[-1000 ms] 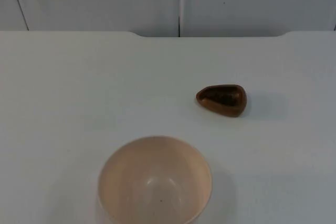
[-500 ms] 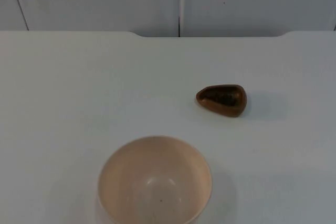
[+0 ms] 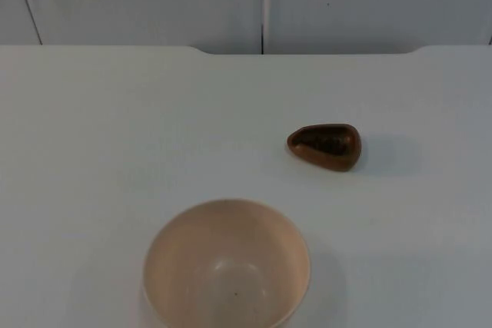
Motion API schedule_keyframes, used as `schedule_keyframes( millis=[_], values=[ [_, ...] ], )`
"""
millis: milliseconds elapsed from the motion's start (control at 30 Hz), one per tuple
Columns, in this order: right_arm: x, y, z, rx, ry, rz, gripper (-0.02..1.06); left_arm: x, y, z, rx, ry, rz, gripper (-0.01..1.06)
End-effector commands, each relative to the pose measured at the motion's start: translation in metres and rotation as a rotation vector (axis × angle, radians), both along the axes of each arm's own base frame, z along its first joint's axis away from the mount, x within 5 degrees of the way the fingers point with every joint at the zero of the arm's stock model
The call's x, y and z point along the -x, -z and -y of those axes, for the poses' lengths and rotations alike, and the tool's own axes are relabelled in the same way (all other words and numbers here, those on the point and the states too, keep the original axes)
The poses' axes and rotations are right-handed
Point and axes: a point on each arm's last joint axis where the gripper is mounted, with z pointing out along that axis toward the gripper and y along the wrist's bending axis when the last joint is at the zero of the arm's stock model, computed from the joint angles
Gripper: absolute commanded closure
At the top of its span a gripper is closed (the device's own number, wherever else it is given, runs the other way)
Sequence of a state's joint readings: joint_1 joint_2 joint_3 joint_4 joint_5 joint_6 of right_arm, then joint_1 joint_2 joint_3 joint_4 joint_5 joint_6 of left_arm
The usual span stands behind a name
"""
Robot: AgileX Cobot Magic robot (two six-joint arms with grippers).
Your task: Pick up the bowl with the left hand and pour the coffee beans from the cup into the bowl with the right hand.
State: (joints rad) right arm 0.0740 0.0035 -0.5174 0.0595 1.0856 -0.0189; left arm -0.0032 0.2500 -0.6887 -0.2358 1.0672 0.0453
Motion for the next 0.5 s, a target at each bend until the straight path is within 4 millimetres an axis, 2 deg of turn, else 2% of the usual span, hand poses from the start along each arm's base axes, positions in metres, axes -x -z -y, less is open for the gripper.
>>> schedule_keyframes(
  millis=[0,467],
  values=[
    [0.0,0.0,0.0,-0.003,0.004,0.007,-0.01,-0.007,-0.006,0.001,0.021,0.0,-0.013,0.0],
    [0.0,0.0,0.0,-0.003,0.004,0.007,-0.01,-0.043,-0.003,0.001,0.014,0.008,-0.166,0.0]
  ],
)
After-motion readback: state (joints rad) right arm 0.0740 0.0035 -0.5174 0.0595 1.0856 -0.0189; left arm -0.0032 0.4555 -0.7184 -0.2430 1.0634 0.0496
